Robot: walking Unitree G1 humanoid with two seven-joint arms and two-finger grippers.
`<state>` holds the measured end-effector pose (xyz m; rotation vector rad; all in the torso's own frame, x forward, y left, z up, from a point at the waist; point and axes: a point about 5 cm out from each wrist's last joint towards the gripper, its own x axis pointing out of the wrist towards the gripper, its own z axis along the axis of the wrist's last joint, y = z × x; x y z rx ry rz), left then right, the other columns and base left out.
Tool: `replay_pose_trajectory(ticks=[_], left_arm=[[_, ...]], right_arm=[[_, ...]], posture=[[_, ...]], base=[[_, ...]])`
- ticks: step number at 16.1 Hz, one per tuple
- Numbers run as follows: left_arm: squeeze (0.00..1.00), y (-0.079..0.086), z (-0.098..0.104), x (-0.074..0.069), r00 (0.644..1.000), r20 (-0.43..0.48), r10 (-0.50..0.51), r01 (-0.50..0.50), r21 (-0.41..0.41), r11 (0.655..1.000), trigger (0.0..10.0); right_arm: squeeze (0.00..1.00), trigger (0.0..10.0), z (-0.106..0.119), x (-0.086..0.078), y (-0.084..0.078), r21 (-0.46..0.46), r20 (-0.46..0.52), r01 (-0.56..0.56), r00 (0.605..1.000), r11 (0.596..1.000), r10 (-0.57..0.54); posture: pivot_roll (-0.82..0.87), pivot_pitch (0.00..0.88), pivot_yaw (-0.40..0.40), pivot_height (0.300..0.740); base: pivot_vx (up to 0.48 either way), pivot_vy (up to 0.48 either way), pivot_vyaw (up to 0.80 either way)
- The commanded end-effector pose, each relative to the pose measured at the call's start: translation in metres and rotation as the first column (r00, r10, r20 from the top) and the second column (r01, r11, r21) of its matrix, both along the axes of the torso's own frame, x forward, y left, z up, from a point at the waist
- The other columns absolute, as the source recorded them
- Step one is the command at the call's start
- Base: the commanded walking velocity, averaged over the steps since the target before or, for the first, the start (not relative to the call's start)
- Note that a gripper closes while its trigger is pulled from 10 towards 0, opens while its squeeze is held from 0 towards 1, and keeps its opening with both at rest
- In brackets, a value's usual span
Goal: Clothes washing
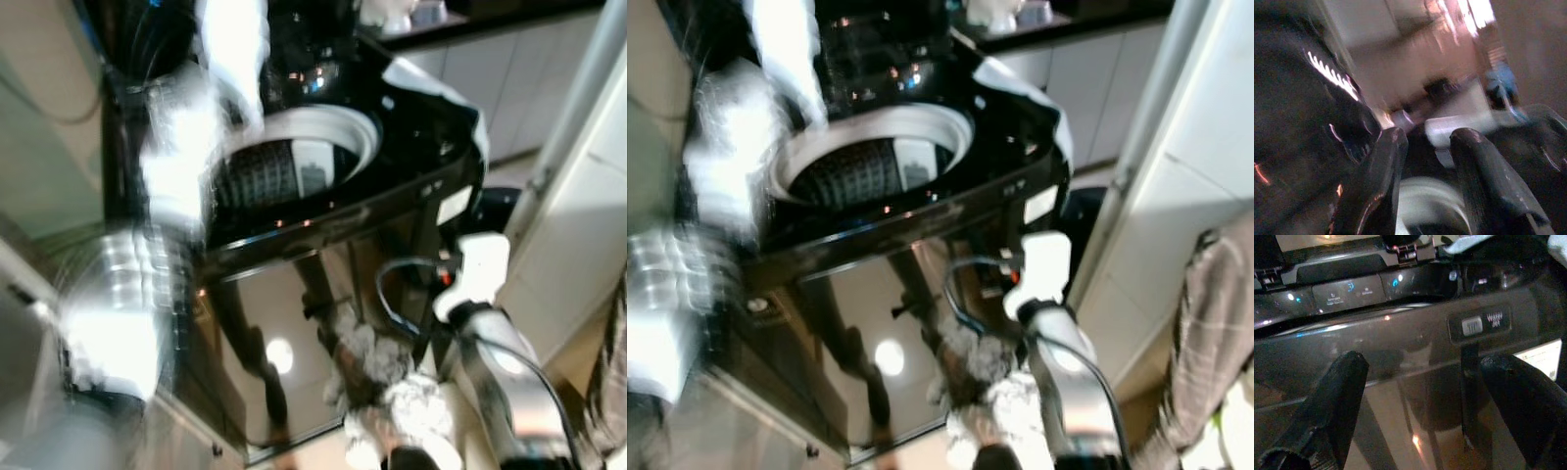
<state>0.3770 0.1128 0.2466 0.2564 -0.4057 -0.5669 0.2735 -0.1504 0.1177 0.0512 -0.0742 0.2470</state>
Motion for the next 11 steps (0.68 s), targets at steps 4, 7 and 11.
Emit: replay_pose_trajectory(ticks=[4,7,11], left_arm=[[0.00,-0.005,-0.034,-0.059,0.980,-0.059,0.192,-0.200,-0.200,0.959,10.0],[0.00,0.003,-0.069,-0.073,0.933,-0.205,0.295,-0.326,-0.137,0.935,10.0],[0.00,-0.001,-0.097,-0.068,0.882,-0.297,0.366,-0.408,-0.091,0.909,10.0]], right_arm=[[0.00,10.0,0.019,0.028,0.000,-0.016,0.086,0.052,0.995,0.999,-0.050],[0.00,10.0,0.022,0.039,0.006,-0.028,0.103,0.030,0.994,0.999,-0.027],[0.00,10.0,0.025,0.061,0.014,-0.031,0.089,0.009,0.996,0.999,-0.006]], posture=[[-0.15,0.000,0.055,0.740],[-0.10,0.000,0.013,0.740],[-0.11,0.000,-0.007,0.740]], base=[[0.000,0.000,0.00],[0.000,0.000,0.00],[0.000,0.000,0.00]])
